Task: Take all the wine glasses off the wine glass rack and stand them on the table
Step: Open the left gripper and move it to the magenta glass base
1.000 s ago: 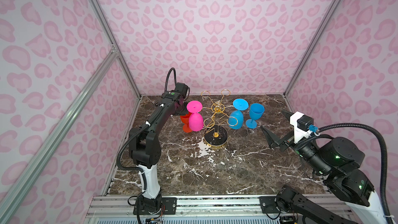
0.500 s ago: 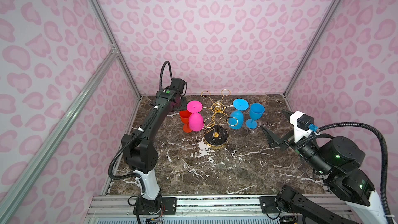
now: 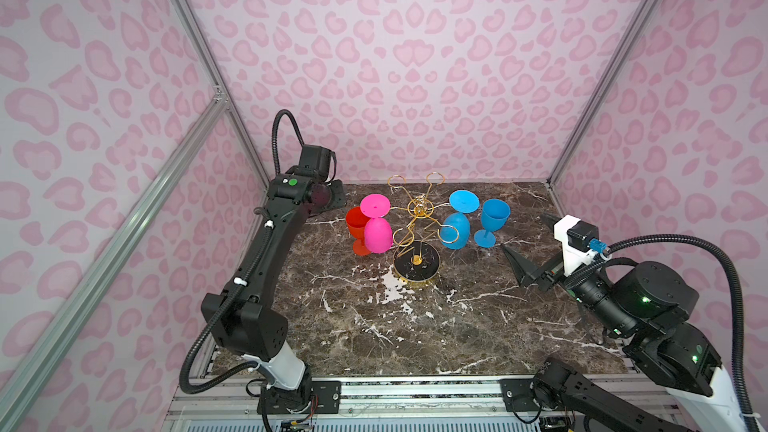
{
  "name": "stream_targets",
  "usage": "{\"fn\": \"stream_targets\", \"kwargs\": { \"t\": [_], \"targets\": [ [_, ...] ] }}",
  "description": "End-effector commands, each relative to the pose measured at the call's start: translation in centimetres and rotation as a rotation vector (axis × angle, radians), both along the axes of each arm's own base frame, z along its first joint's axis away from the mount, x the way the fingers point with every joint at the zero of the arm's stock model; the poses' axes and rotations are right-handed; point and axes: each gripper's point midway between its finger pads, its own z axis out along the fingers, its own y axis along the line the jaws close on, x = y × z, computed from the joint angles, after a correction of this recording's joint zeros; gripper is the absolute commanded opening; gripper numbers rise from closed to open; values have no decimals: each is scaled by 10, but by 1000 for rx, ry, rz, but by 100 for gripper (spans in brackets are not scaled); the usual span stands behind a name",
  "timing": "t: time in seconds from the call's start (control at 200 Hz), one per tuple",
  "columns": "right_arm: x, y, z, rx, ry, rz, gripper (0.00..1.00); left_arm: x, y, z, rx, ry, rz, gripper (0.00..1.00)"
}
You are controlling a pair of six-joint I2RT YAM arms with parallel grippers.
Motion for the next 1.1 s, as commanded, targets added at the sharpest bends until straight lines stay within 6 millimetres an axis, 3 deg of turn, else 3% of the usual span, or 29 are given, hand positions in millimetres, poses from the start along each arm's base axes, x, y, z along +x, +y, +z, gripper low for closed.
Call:
{"fn": "stream_targets", "kwargs": {
  "t": [0.0,0.12,0.265,0.425,0.655,1.095],
  "targets": [
    [2,-1,1,0,-9,-10,100,-14,-13,20,-169,-49,-23,47],
    [4,1,-2,-5,0,-12,100,-34,-22,37,-360,-113,-30,47],
    [7,3,-4,-11,6,-13,100,-49,-48,53,-627,-148,-101,47],
    [10,7,-5,-9,11,-7,100,-54,-58,64,-734,-162,-119,46],
    [15,14,-8,-10,22,3,100,-50,-70,40,-836,-98,-126,44],
    [18,18,-7,-4,27,5,100,-46,-86,35,-912,-78,-147,37]
  ]
}}
